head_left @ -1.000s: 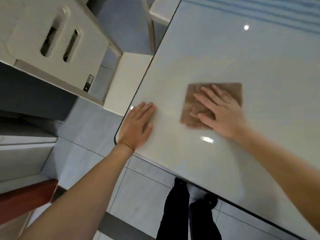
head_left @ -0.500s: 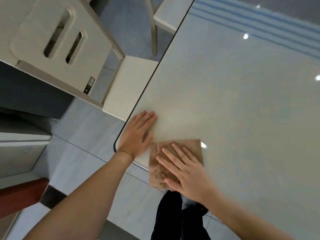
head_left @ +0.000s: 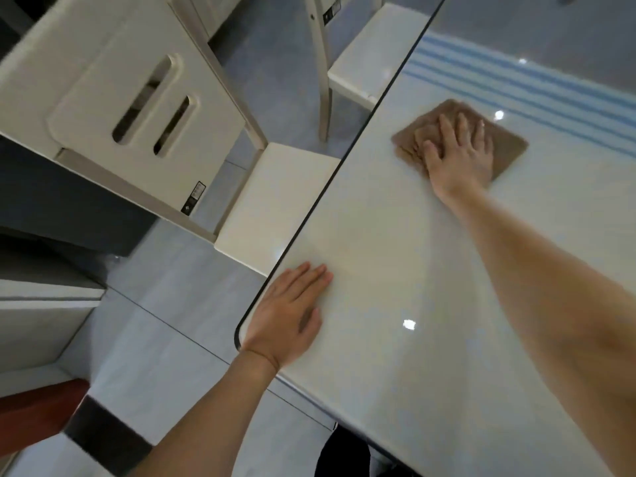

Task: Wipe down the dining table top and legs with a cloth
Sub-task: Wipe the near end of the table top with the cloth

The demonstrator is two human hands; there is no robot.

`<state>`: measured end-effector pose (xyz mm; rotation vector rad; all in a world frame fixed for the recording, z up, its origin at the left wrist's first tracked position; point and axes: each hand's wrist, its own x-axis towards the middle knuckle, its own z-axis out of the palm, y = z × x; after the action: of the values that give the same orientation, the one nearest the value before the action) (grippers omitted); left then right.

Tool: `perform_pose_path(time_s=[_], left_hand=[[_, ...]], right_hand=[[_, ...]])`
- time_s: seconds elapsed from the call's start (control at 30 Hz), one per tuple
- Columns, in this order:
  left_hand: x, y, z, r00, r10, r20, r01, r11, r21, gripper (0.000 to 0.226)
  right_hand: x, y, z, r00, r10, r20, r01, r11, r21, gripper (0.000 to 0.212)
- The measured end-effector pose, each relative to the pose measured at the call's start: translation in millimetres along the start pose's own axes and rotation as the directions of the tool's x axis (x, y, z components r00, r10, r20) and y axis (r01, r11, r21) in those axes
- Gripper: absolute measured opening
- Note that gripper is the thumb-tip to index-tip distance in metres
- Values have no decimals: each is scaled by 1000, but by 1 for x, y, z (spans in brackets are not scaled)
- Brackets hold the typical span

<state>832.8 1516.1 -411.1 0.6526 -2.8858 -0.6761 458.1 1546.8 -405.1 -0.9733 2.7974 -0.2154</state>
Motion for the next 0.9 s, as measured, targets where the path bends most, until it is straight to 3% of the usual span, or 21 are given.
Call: perform_pose_path(time_s=[0.07, 0.13, 0.27, 0.37, 0.4, 0.43, 0.47, 0.53, 0.6, 0.67, 0.73, 0.8, 0.9], left_hand=[[0, 1, -1, 1000, 0, -3, 0, 1000, -5, 52], [-1, 3, -1, 1000, -7, -8, 6, 1000, -8, 52], [0, 4, -4, 1000, -13, -2, 13, 1000, -13, 52], [0, 1, -2, 1000, -4, 1, 4, 1000, -13, 52], [0, 1, -1, 1000, -1, -2, 1, 1000, -15, 52], [1, 1, 0, 1000, 0, -10, 0, 1000, -16, 52], [1, 0, 0, 1000, -3, -20, 2, 1000, -18, 52], [0, 2, 0, 999, -7, -32, 7, 1000, -19, 52], [-1, 2, 0, 1000, 3, -27, -3, 1000, -18, 53], [-1, 1, -1, 1000, 8, -18, -9, 1000, -16, 52], [0, 1, 1, 1000, 11, -18, -11, 1000, -10, 51], [0, 2, 0, 1000, 10, -20, -10, 1000, -3, 51], [2, 2, 0, 1000, 25, -15, -24, 1000, 10, 51]], right_hand=[[-12, -29, 7, 994, -108, 12, 108, 994, -4, 60], [-47, -49, 14, 950, -306, 59, 309, 950, -40, 62], [-112, -32, 15, 782, -602, 160, 616, 786, -56, 61], [-108, 19, 6, 601, -763, 239, 793, 606, -61, 60], [-95, 34, 2, 580, -775, 252, 808, 586, -57, 61], [-79, 45, -2, 609, -755, 242, 787, 614, -65, 61], [-60, 53, -4, 687, -695, 213, 721, 689, -76, 62], [-17, 60, -10, 866, -489, 105, 497, 864, -79, 66], [26, 57, -13, 966, -258, 9, 258, 965, -42, 69], [54, 37, -13, 997, -64, -35, 64, 998, -12, 65], [63, 12, -11, 999, 31, -27, -30, 999, 20, 62], [43, -4, -7, 1000, -17, -15, 17, 999, 44, 62], [-44, -11, 6, 976, -219, -7, 219, 975, 28, 64]])
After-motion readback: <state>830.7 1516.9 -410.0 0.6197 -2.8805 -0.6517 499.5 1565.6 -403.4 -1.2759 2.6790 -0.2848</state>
